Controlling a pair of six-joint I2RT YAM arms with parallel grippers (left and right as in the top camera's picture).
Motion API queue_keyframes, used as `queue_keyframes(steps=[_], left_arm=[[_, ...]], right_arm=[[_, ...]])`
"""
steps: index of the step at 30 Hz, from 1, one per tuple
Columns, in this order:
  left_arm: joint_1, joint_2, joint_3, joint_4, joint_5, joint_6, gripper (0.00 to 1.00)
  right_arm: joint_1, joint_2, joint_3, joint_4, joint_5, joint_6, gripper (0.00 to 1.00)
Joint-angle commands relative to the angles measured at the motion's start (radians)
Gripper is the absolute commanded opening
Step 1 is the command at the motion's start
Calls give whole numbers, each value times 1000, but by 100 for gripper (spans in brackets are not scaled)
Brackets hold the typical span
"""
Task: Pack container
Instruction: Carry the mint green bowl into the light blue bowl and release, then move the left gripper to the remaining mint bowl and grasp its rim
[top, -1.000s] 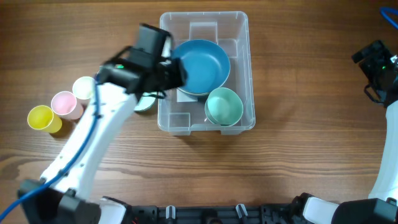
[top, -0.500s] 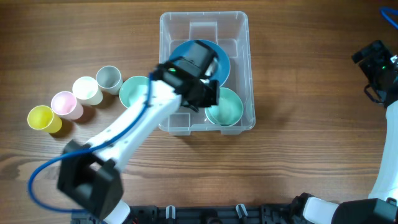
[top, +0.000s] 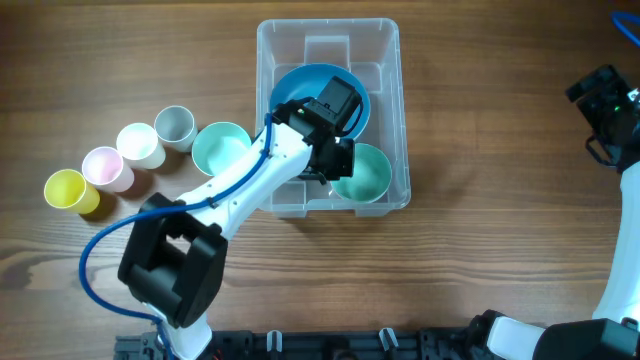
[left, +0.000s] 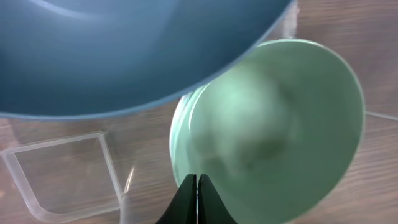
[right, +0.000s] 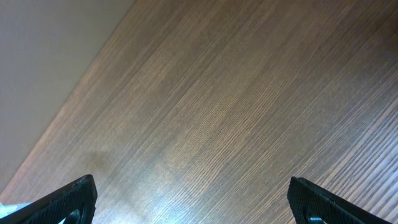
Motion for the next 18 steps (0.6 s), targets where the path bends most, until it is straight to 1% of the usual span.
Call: queue_keyframes(steps=[1, 4, 5, 6, 8, 10, 13, 15, 18], left_arm=[[8, -6, -3, -4, -22, -6, 8], [32, -72, 37, -47, -41, -30, 12], [49, -112, 58, -77, -70, -47, 14], [66, -146, 72, -102, -98, -60, 18], [110, -220, 82, -139, -152, -68, 28], [171, -284, 82, -182, -202, -108, 37], [287, -341, 82, -263, -223, -148, 43], [378, -346, 80, -323, -217, -168, 43], [461, -332, 39, -336, -193, -168, 44]], right_arm=[[0, 6, 2, 3, 2, 11, 100], [0, 6, 2, 3, 2, 11, 100], [0, 6, 2, 3, 2, 10, 100], [0, 6, 2, 3, 2, 11, 100], [0, 6, 2, 3, 2, 11, 100], [0, 6, 2, 3, 2, 11, 100], [0, 6, 2, 3, 2, 11, 100], [0, 6, 2, 3, 2, 11, 99], [0, 6, 2, 3, 2, 11, 100]])
